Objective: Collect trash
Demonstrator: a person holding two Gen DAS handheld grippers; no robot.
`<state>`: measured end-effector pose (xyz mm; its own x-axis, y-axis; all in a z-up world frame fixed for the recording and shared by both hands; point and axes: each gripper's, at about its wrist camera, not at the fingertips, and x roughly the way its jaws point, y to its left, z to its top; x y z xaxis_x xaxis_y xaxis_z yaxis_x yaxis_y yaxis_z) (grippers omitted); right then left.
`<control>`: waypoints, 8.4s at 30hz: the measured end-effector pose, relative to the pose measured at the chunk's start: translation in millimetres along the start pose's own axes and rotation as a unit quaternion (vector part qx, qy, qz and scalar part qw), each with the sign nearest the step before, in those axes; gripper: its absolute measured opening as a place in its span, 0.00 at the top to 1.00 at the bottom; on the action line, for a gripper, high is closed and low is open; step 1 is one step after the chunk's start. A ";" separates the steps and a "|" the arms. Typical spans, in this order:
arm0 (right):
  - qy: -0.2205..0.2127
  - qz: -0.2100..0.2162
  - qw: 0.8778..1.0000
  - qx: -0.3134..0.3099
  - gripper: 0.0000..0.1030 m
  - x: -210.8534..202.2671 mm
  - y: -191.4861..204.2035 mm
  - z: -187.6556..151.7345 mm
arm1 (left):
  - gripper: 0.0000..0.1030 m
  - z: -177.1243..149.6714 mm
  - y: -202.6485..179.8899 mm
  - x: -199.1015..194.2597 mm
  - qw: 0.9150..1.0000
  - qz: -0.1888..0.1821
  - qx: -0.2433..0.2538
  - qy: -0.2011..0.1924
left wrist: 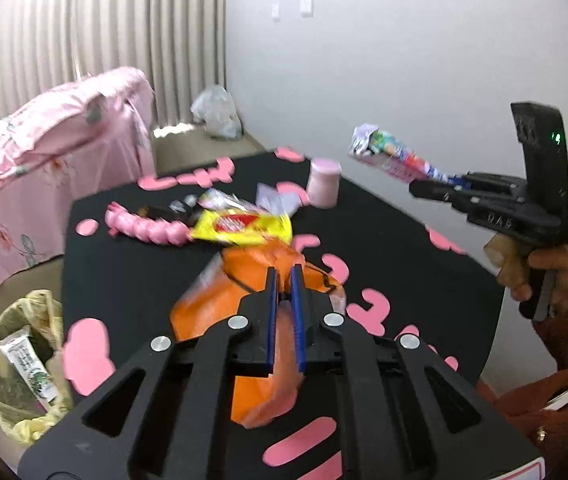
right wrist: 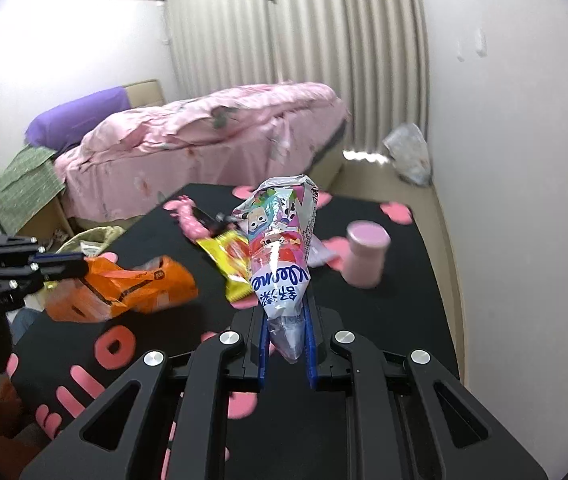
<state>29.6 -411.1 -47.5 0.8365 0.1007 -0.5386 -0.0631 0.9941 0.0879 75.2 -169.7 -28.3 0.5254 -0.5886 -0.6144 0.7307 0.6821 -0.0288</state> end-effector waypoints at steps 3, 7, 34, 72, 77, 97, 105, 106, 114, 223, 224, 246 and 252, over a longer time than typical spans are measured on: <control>-0.008 0.003 1.000 -0.025 0.85 0.2 20.7 18.6 | 0.95 3.2 16.6 -24.8 0.999 0.017 -0.014 -0.030; -0.018 0.016 0.998 -0.050 0.85 1.4 47.2 37.0 | 0.97 3.2 42.9 -52.0 0.997 0.037 -0.040 -0.060; 0.030 0.013 0.999 0.018 0.85 10.4 8.1 -2.2 | 0.50 -100.8 -60.7 14.5 0.975 -0.081 0.163 0.132; 0.025 0.163 0.968 -0.191 0.85 90.4 200.2 84.6 | 0.81 -66.1 244.2 -89.9 0.953 0.092 -0.267 -0.107; 0.072 0.217 0.952 -0.206 0.85 149.3 249.8 94.0 | 0.81 -107.6 287.6 -49.3 0.943 0.107 -0.312 -0.045; 0.252 0.255 0.901 -0.246 0.85 304.8 365.6 60.8 | 0.73 -174.6 310.2 -43.0 0.929 0.086 -0.359 0.000; 0.230 0.245 0.906 -0.257 0.82 289.4 352.5 63.5 | 0.55 -167.0 308.7 -62.0 0.925 0.070 -0.372 -0.030; 0.230 0.248 0.906 -0.256 0.74 287.6 351.5 63.4 | 0.52 -165.5 308.4 -67.5 0.924 0.074 -0.373 -0.038; 0.200 0.287 0.905 -0.242 0.53 268.4 356.4 72.4 | 0.45 -148.5 312.2 -109.9 0.909 0.165 -0.375 -0.080; 0.178 0.128 0.975 0.024 0.52 142.0 28.6 -34.1 | 0.27 -52.1 107.3 23.6 0.977 0.018 -0.206 0.058; 0.178 0.129 0.975 0.023 0.52 141.2 28.3 -34.7 | 0.26 -54.7 104.1 26.4 0.977 0.015 -0.203 0.065; 0.162 0.098 0.982 -0.016 0.52 138.3 48.5 -33.7 | 0.38 -69.8 85.7 47.3 0.970 0.010 -0.218 0.107; 0.115 0.099 0.988 -0.020 0.52 123.6 52.6 -16.4 | 0.38 -70.3 81.7 31.8 0.974 0.014 -0.208 0.086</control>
<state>120.8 -345.7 -123.2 0.6594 0.2958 -0.6912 -0.2383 0.9542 0.1810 121.0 -102.2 -105.7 0.4362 -0.5101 -0.7413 0.4581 0.8349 -0.3050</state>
